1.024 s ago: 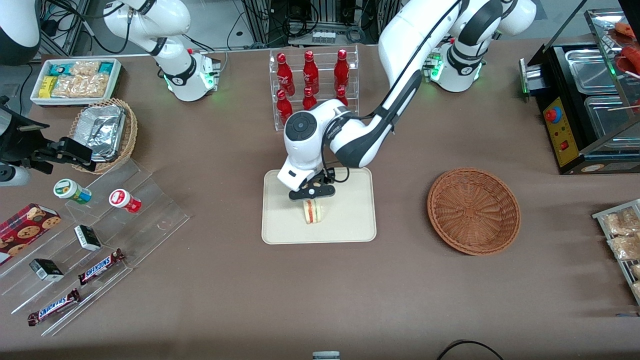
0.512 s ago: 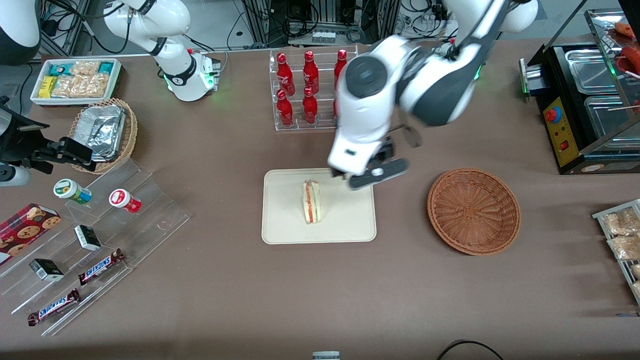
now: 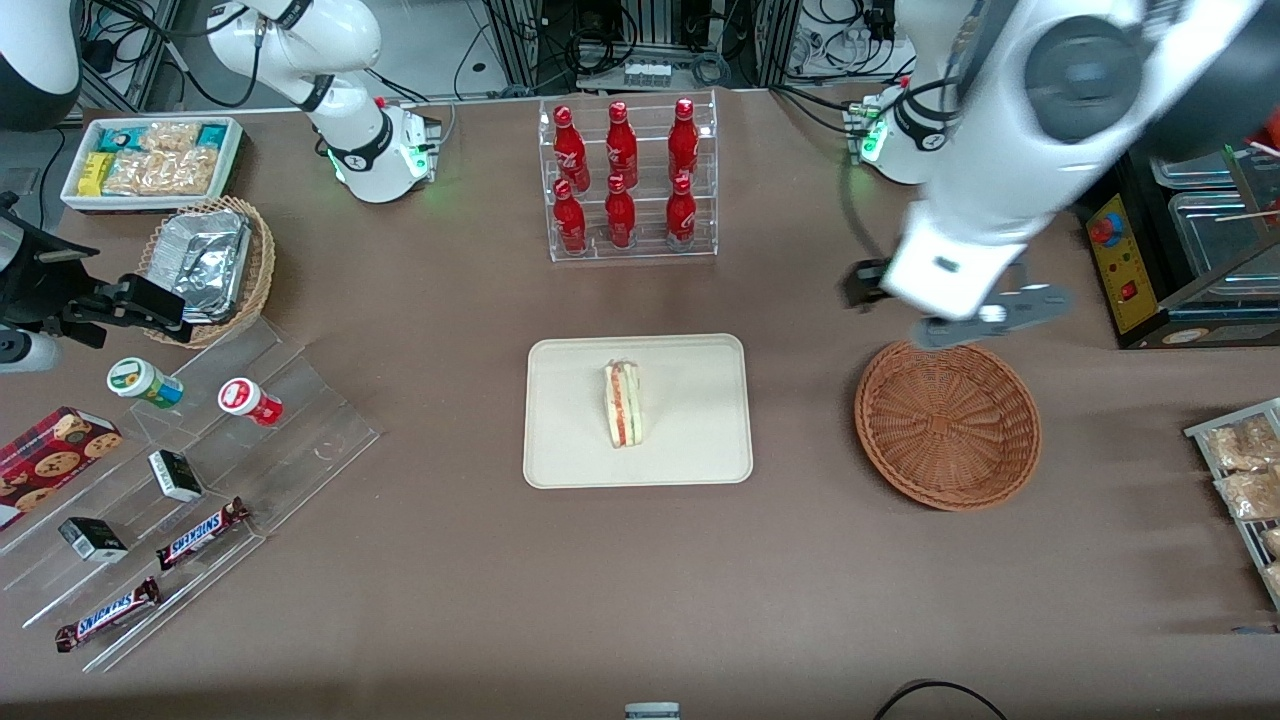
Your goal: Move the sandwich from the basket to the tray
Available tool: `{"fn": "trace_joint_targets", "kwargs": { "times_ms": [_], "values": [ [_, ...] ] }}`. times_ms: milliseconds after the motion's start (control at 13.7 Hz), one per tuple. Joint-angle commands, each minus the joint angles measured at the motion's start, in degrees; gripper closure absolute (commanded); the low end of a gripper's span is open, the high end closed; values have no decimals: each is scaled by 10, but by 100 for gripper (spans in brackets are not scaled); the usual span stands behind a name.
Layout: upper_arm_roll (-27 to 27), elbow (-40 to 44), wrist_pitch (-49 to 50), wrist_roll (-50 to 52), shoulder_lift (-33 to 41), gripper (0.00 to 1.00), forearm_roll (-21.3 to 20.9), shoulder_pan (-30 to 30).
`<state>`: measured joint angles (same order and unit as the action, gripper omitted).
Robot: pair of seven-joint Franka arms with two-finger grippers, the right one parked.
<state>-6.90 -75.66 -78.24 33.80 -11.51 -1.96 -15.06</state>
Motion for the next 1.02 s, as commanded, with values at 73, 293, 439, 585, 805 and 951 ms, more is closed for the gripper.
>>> {"fn": "trace_joint_targets", "kwargs": {
  "times_ms": [73,293,439,585,805,951],
  "values": [
    [-6,-89,-2,-130,77,1,11,92],
    [-5,-143,-9,-230,118,1,18,149],
    [-5,-181,-26,-272,148,1,19,177],
    [-4,-174,-31,-271,141,1,27,181],
    [40,-159,-40,-269,127,1,30,136],
    [71,-159,-40,-273,127,1,33,120]
  ]
}}
